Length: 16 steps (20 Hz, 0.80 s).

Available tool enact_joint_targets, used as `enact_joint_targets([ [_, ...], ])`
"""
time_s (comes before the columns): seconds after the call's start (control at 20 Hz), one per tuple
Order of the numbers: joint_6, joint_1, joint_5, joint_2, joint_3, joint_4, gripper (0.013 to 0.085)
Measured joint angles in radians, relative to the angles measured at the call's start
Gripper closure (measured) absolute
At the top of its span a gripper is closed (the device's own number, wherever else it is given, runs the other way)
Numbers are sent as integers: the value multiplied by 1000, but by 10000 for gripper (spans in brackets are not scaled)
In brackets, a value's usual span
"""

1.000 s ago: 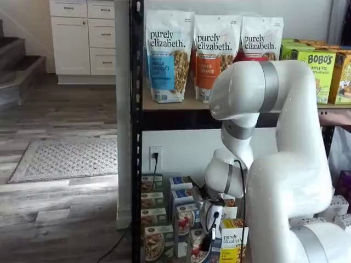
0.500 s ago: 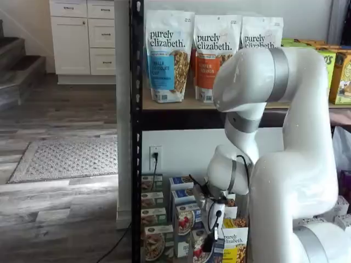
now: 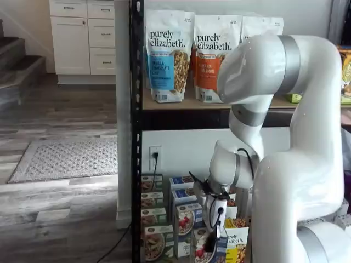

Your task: Pick up the blue and white box that is on the bottom shelf, the second box from the left

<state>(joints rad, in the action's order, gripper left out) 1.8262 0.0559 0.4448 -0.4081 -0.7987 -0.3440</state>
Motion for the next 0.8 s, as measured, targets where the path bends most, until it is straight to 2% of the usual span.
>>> enact_joint_targets([
  [0.25,13,0,41,66,38,-19,530],
  [0.55,-32,1,72,171,99,22,530],
  [0.8,-60,5,127,280,149,37,530],
])
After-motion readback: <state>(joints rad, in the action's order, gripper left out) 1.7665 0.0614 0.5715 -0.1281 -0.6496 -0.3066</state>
